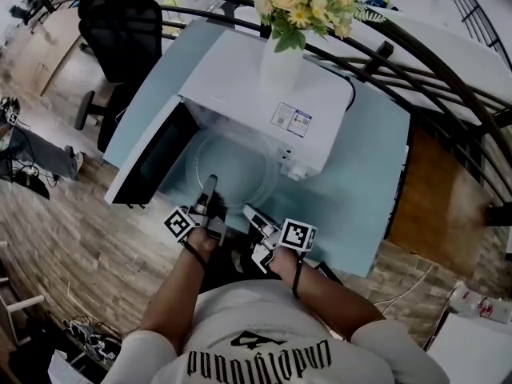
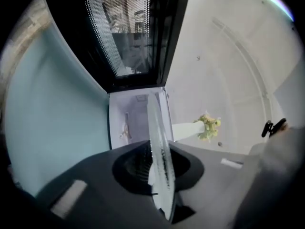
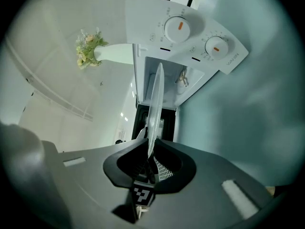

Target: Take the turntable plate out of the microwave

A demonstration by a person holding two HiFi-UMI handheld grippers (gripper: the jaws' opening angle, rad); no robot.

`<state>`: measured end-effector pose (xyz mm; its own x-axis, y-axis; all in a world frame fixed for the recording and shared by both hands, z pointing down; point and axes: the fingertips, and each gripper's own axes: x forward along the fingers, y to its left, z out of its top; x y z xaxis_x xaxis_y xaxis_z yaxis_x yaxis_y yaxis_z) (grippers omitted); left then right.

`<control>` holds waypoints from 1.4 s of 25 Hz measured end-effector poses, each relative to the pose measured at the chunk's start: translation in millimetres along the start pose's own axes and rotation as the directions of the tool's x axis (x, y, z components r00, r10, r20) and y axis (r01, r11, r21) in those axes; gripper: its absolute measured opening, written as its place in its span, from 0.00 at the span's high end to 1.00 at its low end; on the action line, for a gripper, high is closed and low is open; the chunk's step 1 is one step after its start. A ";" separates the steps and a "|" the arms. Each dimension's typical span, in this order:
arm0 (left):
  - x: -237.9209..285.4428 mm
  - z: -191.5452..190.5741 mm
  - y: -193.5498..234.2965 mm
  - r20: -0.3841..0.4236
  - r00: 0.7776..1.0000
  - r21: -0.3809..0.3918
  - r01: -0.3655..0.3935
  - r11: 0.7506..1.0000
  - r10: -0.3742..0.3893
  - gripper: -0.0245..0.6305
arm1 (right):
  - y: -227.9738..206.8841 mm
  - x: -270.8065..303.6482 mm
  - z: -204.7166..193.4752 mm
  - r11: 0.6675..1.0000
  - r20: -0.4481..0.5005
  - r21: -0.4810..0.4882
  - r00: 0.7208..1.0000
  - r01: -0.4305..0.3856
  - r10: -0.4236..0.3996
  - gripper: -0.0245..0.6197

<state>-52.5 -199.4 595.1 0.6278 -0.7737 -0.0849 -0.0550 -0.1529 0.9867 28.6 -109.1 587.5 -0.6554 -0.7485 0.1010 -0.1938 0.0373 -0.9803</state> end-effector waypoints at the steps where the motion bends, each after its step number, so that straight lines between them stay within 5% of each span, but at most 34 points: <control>1: -3.0 -0.2 -3.3 0.003 1.000 0.002 0.001 1.000 -0.001 0.83 | 1.3 -1.7 -3.0 1.000 -0.003 0.000 1.000 0.000 0.000 0.90; 8: -32.5 3.8 -23.5 0.005 1.000 -0.003 0.013 1.000 -0.013 0.84 | 20.4 -8.7 -30.6 1.000 -0.002 -0.018 1.000 -0.003 0.003 0.90; 27: -107.3 12.7 -94.2 -0.219 0.971 0.011 0.101 0.995 -0.096 0.84 | 93.0 -26.0 -124.3 0.995 0.216 -0.097 0.975 -0.038 0.058 0.90; 35: -134.5 0.7 -116.1 -0.252 0.960 -0.006 0.127 0.992 -0.124 0.84 | 115.8 -47.8 -148.3 0.989 0.240 -0.145 0.969 -0.026 0.061 0.90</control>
<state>-131.2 -78.0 491.9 0.8048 -0.5690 -0.1692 0.0298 -0.2460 0.9688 -70.7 29.2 494.3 -0.4718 -0.8817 -0.0025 -0.2803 0.1527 -0.9477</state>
